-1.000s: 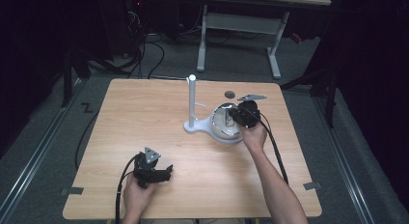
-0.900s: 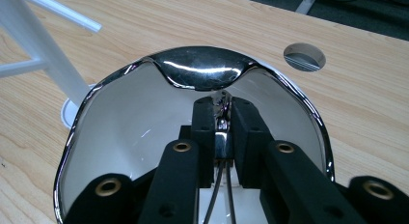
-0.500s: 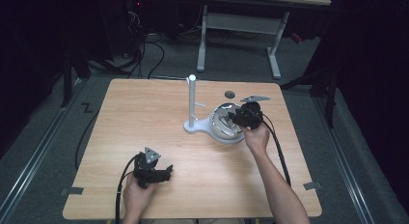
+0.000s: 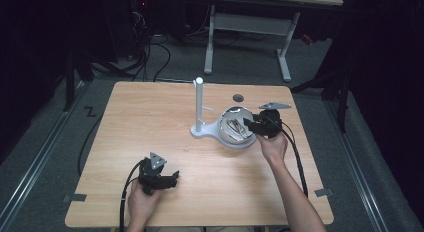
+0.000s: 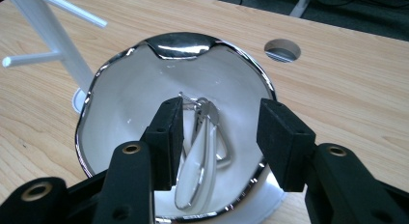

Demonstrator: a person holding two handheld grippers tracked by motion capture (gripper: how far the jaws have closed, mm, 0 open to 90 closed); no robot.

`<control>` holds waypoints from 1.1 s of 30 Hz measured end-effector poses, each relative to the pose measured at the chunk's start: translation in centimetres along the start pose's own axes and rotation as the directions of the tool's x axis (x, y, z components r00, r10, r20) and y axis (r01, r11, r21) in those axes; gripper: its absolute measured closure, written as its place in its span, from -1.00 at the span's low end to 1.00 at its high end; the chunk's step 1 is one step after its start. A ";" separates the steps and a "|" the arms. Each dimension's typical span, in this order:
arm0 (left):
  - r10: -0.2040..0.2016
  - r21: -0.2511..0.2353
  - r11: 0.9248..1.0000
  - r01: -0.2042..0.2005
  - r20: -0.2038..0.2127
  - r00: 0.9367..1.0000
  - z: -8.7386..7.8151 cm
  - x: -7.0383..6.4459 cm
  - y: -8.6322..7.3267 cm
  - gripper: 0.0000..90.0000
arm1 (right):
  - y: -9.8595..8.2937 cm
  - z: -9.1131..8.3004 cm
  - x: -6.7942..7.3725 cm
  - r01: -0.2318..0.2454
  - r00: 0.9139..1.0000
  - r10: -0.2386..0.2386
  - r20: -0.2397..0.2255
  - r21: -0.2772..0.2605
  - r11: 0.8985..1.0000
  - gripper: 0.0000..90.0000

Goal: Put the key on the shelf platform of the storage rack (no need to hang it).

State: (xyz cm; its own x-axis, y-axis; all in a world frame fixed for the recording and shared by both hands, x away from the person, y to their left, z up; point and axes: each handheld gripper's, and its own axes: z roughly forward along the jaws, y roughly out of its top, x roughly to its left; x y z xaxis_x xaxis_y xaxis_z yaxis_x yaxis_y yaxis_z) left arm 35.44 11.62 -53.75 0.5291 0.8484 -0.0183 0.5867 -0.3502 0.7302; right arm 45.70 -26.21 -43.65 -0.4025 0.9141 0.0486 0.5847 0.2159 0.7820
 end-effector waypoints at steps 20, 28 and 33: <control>0.001 0.000 1.000 -0.001 -0.001 1.000 0.0 0.0 0.0 -0.65 | -1.6 -4.0 -1.2 -0.022 1.000 0.022 0.003 -0.068 0.997 0.17; 0.001 0.000 1.000 -0.001 -0.001 1.000 0.0 0.0 0.0 -0.65 | -3.1 -5.0 -2.1 -0.057 0.998 0.057 0.004 -0.070 0.996 0.17; 0.001 0.000 1.000 -0.001 -0.001 1.000 0.0 0.0 0.0 -0.65 | -3.2 -5.9 -2.3 -0.046 0.999 0.048 0.012 -0.082 0.996 0.17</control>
State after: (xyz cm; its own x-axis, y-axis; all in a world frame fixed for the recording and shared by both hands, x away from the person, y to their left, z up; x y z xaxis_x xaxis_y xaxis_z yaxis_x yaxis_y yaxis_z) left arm 35.45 11.62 -53.75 0.5290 0.8484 -0.0172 0.5863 -0.3508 0.7302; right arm 40.55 -31.01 -42.61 -0.3658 0.9274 0.0784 0.5433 0.1444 0.8270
